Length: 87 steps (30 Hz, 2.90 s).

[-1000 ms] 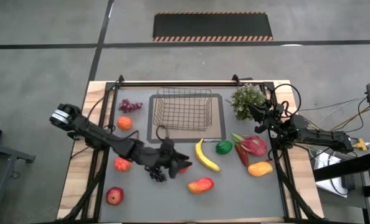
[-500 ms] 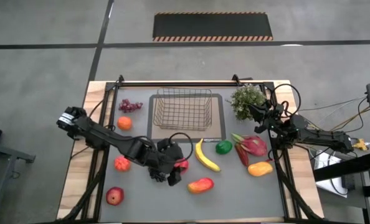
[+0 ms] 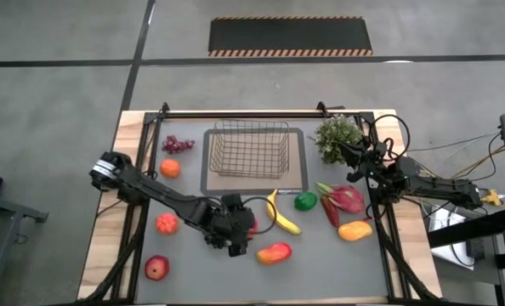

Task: Build produce basket
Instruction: Put the apple into the wire basket

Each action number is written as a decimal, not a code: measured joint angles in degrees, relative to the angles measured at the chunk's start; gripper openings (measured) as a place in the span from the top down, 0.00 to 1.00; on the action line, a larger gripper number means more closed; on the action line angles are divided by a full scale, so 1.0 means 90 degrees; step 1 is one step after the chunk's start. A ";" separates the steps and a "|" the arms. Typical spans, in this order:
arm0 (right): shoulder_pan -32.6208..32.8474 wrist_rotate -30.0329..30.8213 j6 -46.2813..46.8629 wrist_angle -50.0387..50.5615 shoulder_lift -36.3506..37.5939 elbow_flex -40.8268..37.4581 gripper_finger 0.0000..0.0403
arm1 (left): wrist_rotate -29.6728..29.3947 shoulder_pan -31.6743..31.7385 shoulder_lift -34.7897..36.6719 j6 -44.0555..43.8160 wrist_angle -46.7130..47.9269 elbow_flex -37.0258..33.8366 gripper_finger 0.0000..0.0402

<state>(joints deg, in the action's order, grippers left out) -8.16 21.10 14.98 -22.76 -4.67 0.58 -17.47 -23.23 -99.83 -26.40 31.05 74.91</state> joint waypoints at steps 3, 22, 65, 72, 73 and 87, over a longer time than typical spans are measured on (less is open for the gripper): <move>0.0000 -0.0002 -0.0002 0.0007 0.0000 -0.0002 0.93 | 0.0044 0.0015 -0.0168 -0.0005 -0.0005 0.0000 0.13; 0.0000 -0.0005 -0.0002 0.0009 0.0000 -0.0001 0.93 | -0.0091 0.0170 -0.0612 -0.0026 0.0227 -0.0032 0.13; 0.0000 -0.0005 -0.0243 0.0146 0.0000 -0.0001 0.93 | 0.0130 0.4407 -0.0061 0.0957 0.1285 0.1685 0.33; 0.0000 -0.0005 -0.0248 0.0143 0.0000 -0.0002 0.93 | 0.0218 0.4764 -0.0068 0.0725 0.1256 0.1029 0.33; 0.0000 -0.0005 -0.0248 0.0143 0.0000 0.0000 0.93 | 0.0220 0.4760 -0.0068 0.0661 0.1247 0.0951 0.33; 0.0000 -0.0002 -0.0238 0.0136 0.0000 -0.0001 0.93 | 0.0051 0.4794 -0.0182 0.0489 -0.0275 -0.0054 0.33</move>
<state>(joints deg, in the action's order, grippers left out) -8.16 21.08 12.84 -21.54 -4.67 0.57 -17.01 19.92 -101.46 -22.00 28.58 74.43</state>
